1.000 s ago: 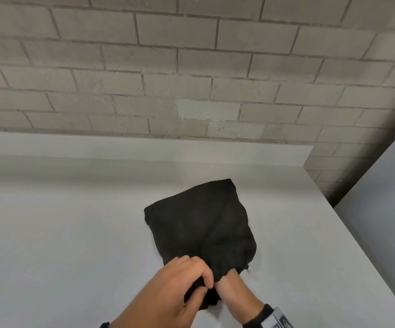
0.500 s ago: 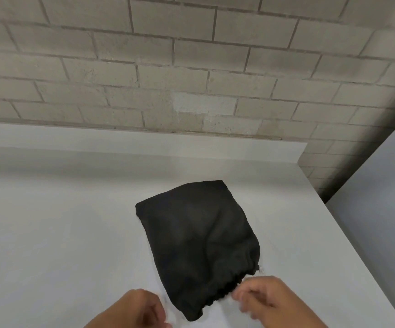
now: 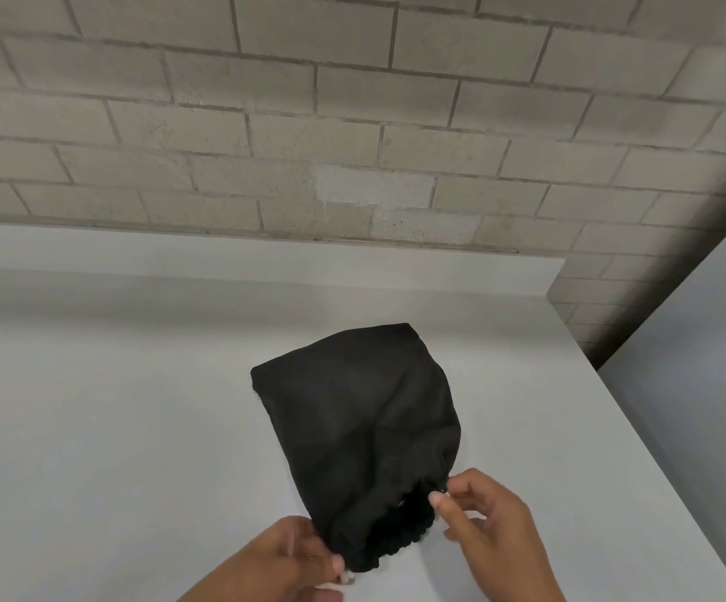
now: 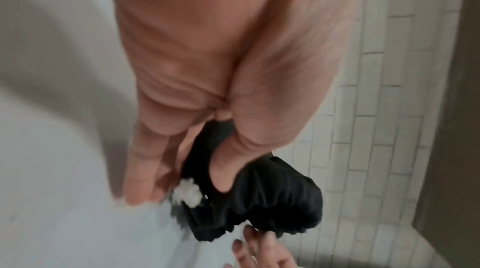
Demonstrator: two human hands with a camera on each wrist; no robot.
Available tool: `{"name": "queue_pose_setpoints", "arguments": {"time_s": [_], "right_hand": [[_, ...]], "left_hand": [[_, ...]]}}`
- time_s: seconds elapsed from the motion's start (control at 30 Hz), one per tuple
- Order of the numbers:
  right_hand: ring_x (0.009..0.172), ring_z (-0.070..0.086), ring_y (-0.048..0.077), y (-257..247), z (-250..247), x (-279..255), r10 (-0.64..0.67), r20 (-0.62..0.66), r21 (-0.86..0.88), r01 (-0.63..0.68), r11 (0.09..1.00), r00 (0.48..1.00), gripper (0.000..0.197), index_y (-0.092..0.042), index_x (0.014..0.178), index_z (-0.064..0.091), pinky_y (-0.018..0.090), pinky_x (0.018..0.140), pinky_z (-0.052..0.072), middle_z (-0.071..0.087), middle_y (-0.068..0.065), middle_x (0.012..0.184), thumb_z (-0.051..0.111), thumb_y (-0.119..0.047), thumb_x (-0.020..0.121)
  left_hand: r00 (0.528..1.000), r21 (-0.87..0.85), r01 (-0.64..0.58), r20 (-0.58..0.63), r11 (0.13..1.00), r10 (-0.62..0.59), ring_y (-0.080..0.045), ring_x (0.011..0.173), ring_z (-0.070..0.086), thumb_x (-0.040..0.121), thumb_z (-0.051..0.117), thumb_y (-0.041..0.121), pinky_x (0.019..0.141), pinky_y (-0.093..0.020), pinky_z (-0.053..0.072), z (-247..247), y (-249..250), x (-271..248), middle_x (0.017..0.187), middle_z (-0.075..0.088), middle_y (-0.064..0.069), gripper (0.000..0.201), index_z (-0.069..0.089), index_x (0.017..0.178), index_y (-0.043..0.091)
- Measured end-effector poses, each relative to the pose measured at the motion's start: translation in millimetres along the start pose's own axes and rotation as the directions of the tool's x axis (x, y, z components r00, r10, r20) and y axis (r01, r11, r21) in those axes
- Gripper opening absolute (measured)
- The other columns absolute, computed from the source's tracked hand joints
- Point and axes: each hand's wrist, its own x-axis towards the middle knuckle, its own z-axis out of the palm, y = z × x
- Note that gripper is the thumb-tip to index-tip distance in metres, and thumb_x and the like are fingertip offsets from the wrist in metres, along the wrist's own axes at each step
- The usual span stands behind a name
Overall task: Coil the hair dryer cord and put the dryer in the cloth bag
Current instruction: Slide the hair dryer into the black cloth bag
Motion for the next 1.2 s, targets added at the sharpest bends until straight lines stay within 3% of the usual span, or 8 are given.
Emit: {"name": "queue_pose_setpoints", "arguments": {"time_s": [0.1, 0.33, 0.53, 0.67, 0.8, 0.9, 1.07, 1.2], "right_hand": [[0.067, 0.063, 0.008, -1, 9, -2, -0.041, 0.073, -0.023, 0.043, 0.999, 0.997, 0.023, -0.029, 0.066, 0.061, 0.032, 0.062, 0.060, 0.066, -0.005, 0.072, 0.076, -0.019, 0.080], [0.065, 0.063, 0.019, 1, 9, -5, -0.119, 0.174, -0.051, 0.130, 0.990, 0.977, 0.018, -0.032, 0.073, 0.062, 0.018, 0.059, 0.048, 0.066, 0.006, 0.070, 0.074, -0.021, 0.082], [0.052, 0.059, 0.000, 4, -28, -2, -0.184, 0.109, -0.173, 0.201, 0.964, 0.977, 0.030, -0.039, 0.072, 0.071, 0.005, 0.055, 0.042, 0.067, -0.015, 0.060, 0.077, -0.010, 0.079], [0.063, 0.063, -0.003, 26, -62, -5, -0.181, 0.127, -0.387, 0.216, 0.897, 0.975, 0.013, -0.067, 0.079, 0.058, 0.002, 0.060, 0.044, 0.067, -0.013, 0.061, 0.067, -0.058, 0.077], [0.068, 0.064, -0.004, 54, -89, -11, -0.011, 0.054, -0.403, 0.032, 0.915, 0.998, 0.049, -0.071, 0.076, 0.055, -0.005, 0.065, 0.041, 0.068, -0.014, 0.058, 0.082, -0.030, 0.073], [0.066, 0.063, -0.005, 59, -95, -16, -0.062, -0.025, -0.449, 0.044, 0.892, 0.998, 0.010, -0.076, 0.081, 0.050, -0.011, 0.069, 0.035, 0.066, -0.024, 0.057, 0.043, -0.081, 0.077], [0.060, 0.066, -0.004, 43, -92, -20, -0.055, 0.106, -0.385, 0.092, 0.918, 0.993, 0.014, -0.065, 0.072, 0.062, 0.007, 0.063, 0.050, 0.067, -0.027, 0.062, 0.075, -0.064, 0.066], [0.060, 0.063, 0.003, 2, -81, -17, -0.117, 0.132, -0.286, 0.151, 0.946, 0.984, 0.041, -0.052, 0.084, 0.071, 0.011, 0.056, 0.049, 0.068, -0.019, 0.071, 0.050, -0.084, 0.068]], "left_hand": [[0.999, -0.233, 0.046, 0.024, 0.971, -0.041, -0.035, 0.095, 0.074, 0.084, 0.069, -0.009, 0.087, -0.044, 0.059, 5, 6, -5, 0.104, 0.075, -0.018, 0.021, 0.062, 0.103, -0.004], [0.997, -0.213, -0.030, 0.059, 0.977, 0.044, -0.034, 0.078, 0.066, 0.087, 0.070, -0.001, 0.075, -0.036, 0.054, -5, -5, -15, 0.090, 0.071, -0.027, 0.024, 0.063, 0.108, -0.011], [0.933, 0.440, -0.286, -0.075, 0.851, 0.352, -0.014, 0.075, 0.068, 0.084, 0.073, 0.015, 0.084, -0.022, 0.054, -32, -11, -31, 0.078, 0.074, 0.004, 0.032, 0.055, 0.109, 0.025], [0.855, 0.589, -0.346, -0.123, 0.731, 0.504, -0.006, 0.077, 0.069, 0.085, 0.071, 0.007, 0.081, -0.013, 0.052, -59, -19, -49, 0.082, 0.072, 0.021, 0.055, 0.040, 0.121, 0.035], [0.763, 0.672, -0.297, -0.260, 0.679, 0.591, -0.001, 0.070, 0.071, 0.083, 0.072, 0.002, 0.078, -0.011, 0.052, -90, -37, -63, 0.074, 0.072, 0.024, 0.057, 0.044, 0.121, 0.032], [0.779, 0.682, -0.246, -0.284, 0.689, 0.559, 0.002, 0.073, 0.070, 0.085, 0.068, 0.003, 0.081, -0.010, 0.050, -101, -45, -71, 0.074, 0.071, 0.026, 0.076, 0.025, 0.113, 0.060], [0.757, 0.650, -0.312, -0.272, 0.693, 0.595, -0.005, 0.074, 0.071, 0.085, 0.070, 0.005, 0.079, -0.013, 0.052, -93, -43, -78, 0.078, 0.073, 0.018, 0.064, 0.041, 0.100, 0.060], [0.634, 0.629, -0.460, -0.261, 0.627, 0.728, -0.009, 0.075, 0.069, 0.085, 0.070, 0.002, 0.075, -0.016, 0.053, -72, -19, -85, 0.081, 0.072, 0.011, 0.043, 0.060, 0.091, 0.043]]}}
